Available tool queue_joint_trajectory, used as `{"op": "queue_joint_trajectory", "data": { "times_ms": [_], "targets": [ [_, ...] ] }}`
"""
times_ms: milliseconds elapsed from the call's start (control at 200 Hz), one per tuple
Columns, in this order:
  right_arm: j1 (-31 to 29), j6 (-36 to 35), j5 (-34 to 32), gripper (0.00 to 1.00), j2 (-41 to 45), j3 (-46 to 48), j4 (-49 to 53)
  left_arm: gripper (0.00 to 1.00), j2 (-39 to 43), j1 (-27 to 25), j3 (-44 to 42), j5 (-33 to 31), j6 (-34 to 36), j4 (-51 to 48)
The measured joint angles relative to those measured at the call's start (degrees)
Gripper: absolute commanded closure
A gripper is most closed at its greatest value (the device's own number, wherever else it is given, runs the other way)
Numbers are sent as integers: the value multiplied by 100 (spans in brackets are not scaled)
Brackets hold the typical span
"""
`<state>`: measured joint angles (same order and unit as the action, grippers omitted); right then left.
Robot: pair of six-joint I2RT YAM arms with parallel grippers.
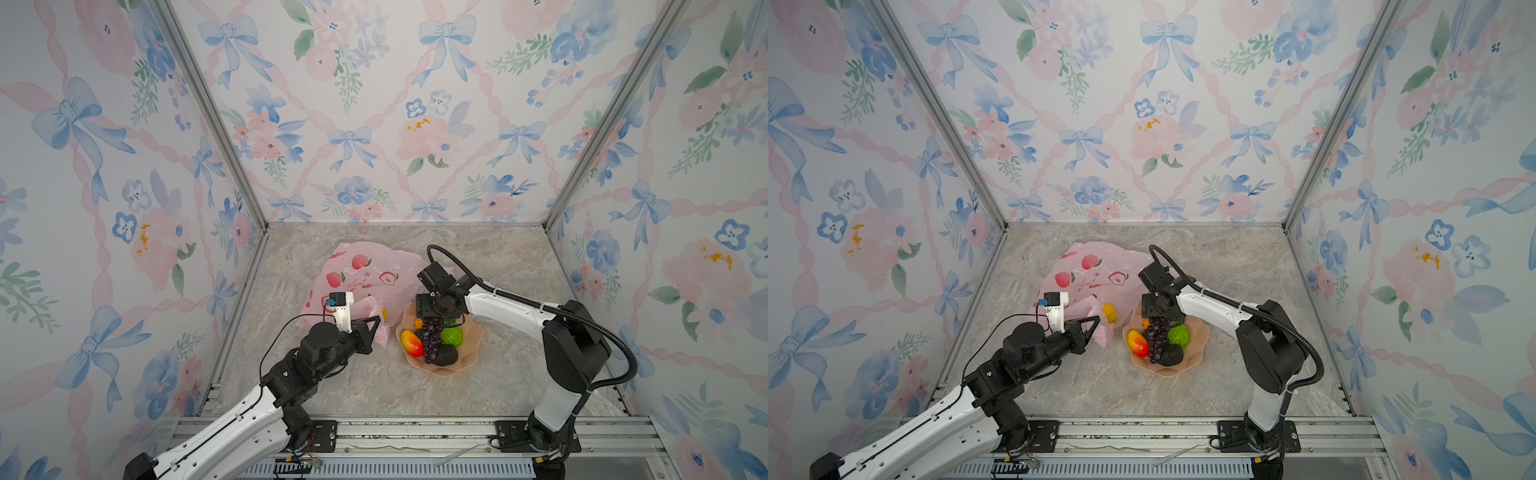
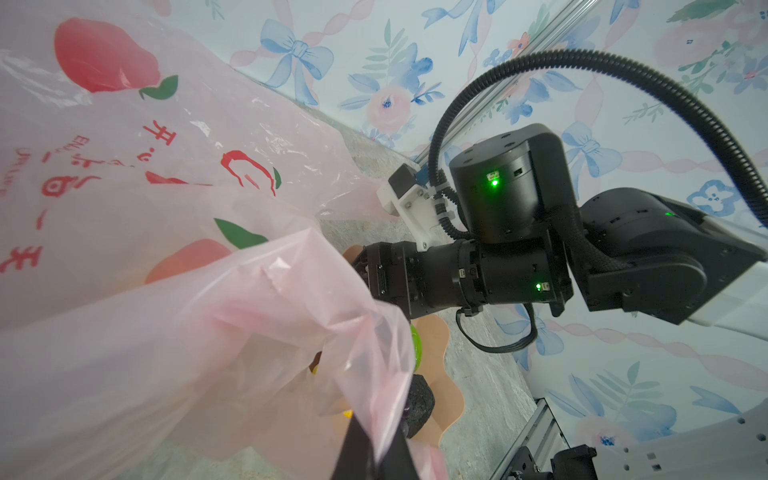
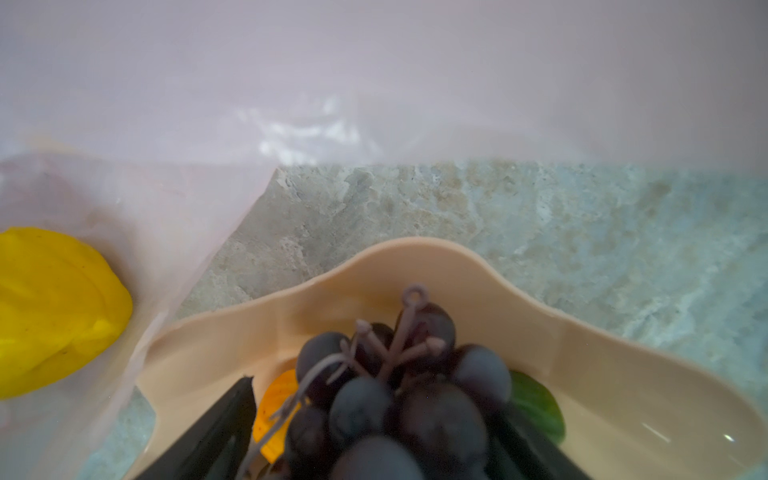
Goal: Place the fruits into the plastic bag
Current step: 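Close the right gripper on the grape bunch stem and lift it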
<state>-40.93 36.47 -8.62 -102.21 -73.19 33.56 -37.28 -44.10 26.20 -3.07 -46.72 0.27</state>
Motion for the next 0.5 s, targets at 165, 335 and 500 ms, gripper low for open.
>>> {"op": "queue_joint_trajectory", "data": {
  "times_ms": [165, 335, 500],
  "targets": [
    [0, -39, -22, 47, 22, 0, -24, 100, 0, 0, 0, 0, 0, 0],
    [-4, -146, -24, 55, 74, 2, -44, 100, 61, 0, 0, 0, -2, -2],
    [-4, -192, -22, 57, 236, 63, -105, 100, 133, 0, 0, 0, -2, -2]
  ]
}}
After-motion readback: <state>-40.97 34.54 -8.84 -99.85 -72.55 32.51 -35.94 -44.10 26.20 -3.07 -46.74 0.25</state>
